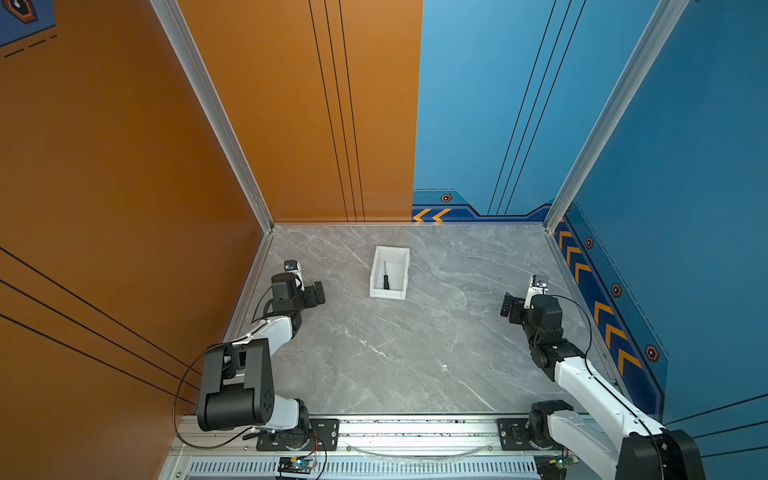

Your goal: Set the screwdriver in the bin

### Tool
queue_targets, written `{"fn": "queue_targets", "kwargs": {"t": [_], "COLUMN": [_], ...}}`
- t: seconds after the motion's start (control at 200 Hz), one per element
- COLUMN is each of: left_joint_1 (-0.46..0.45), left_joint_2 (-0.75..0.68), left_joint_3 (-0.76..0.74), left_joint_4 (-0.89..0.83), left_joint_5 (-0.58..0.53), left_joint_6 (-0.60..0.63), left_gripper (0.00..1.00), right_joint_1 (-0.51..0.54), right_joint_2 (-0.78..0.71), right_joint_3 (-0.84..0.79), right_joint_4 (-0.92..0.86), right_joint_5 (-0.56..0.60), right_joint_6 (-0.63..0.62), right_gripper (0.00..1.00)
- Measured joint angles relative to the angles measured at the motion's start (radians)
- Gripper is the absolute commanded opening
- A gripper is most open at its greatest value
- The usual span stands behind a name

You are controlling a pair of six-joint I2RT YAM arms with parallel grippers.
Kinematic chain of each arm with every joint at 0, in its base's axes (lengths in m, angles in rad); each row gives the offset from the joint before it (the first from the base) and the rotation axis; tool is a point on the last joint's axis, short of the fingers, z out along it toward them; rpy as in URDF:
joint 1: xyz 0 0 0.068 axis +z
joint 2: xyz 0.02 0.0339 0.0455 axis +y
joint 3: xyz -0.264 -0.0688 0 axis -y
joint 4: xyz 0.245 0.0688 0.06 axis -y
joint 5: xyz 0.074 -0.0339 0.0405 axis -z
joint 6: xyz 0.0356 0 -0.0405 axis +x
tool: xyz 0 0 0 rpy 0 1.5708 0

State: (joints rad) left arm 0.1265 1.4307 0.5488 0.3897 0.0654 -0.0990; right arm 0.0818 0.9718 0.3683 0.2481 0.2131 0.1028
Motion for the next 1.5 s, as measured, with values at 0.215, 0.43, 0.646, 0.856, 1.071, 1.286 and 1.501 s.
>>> {"fn": "queue_targets", "kwargs": {"t": [0.215,0.43,0.646,0.856,1.071,1.286,1.501], "left_joint_1": [-0.023,-0.055,-0.069,-0.069,-0.076,-0.097,-0.120], "left_joint_2": [-0.010,0.023,0.131,0.136,0.136,0.136,0.136], "left_joint_3": [-0.109,-0.214,-0.255,-0.261,-0.261,-0.261,-0.222], "left_joint_4": [0.220,0.444,0.626,0.691,0.708,0.710,0.642], "left_joint_5": [0.015,0.004,-0.013,-0.056,-0.089,-0.120,-0.130], "left_joint_6": [0.005,0.030,0.046,0.045,0.046,0.048,0.066], "left_gripper": [0.98,0.98,0.98,0.98,0.98,0.98,0.98], "right_joint_1": [-0.076,-0.087,-0.108,-0.117,-0.128,-0.113,-0.098], "right_joint_2": [-0.001,-0.037,0.038,0.262,0.440,0.573,0.573], "right_joint_3": [-0.046,-0.097,-0.143,-0.143,-0.131,-0.073,-0.013], "right_joint_4": [0.157,0.216,0.341,0.530,0.676,0.733,0.713], "right_joint_5": [-0.087,-0.105,-0.106,-0.132,-0.179,-0.225,-0.256], "right_joint_6": [-0.030,-0.040,-0.035,0.005,0.013,-0.008,-0.033], "right_gripper": [1.00,1.00,1.00,1.00,1.00,1.00,1.00]}}
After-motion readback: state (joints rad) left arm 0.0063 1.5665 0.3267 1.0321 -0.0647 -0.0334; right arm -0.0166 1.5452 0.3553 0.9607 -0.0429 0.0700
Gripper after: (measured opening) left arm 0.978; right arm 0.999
